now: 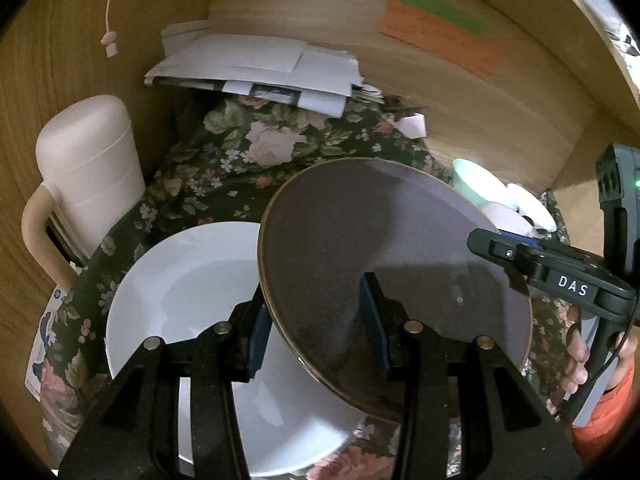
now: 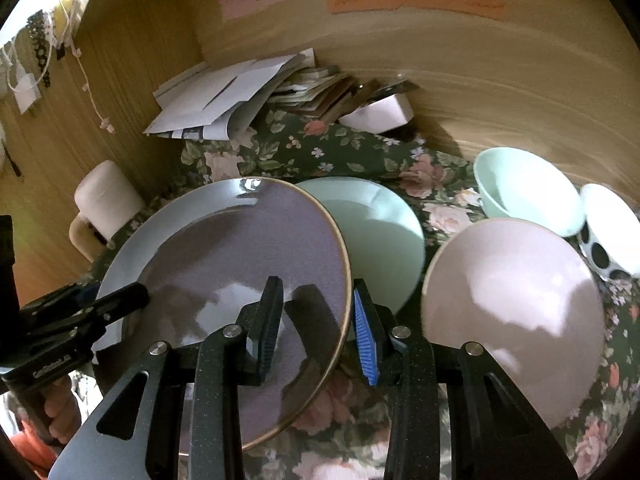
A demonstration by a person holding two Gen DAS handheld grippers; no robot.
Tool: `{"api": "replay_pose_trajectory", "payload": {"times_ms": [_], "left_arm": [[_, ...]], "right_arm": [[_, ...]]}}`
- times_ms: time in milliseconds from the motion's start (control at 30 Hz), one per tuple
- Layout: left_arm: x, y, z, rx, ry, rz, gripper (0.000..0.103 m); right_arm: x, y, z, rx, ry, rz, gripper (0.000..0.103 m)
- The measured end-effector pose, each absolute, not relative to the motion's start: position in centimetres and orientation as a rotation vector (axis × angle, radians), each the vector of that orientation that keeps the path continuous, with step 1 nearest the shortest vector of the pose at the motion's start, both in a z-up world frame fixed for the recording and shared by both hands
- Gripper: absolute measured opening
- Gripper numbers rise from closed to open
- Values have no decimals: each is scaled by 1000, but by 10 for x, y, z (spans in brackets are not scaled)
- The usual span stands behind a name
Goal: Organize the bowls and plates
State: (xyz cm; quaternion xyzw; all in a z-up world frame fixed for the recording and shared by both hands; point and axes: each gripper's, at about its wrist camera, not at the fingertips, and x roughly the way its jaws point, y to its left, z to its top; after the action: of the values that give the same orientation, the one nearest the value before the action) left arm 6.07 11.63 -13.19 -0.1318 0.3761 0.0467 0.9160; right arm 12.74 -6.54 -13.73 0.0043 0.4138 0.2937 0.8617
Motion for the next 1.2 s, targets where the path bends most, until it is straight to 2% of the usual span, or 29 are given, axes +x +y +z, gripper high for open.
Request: {"api": "replay_pose_trajectory", "payload": {"times_ms": [633,1200], "left_arm": [[37,74,-119,-235,763,15,42],[27,44,-136,-221,818,-46,42]], "right_arm": [[77,-119,-132,60,826,548,31],[48,-151,-153,124,856,486,31]]}}
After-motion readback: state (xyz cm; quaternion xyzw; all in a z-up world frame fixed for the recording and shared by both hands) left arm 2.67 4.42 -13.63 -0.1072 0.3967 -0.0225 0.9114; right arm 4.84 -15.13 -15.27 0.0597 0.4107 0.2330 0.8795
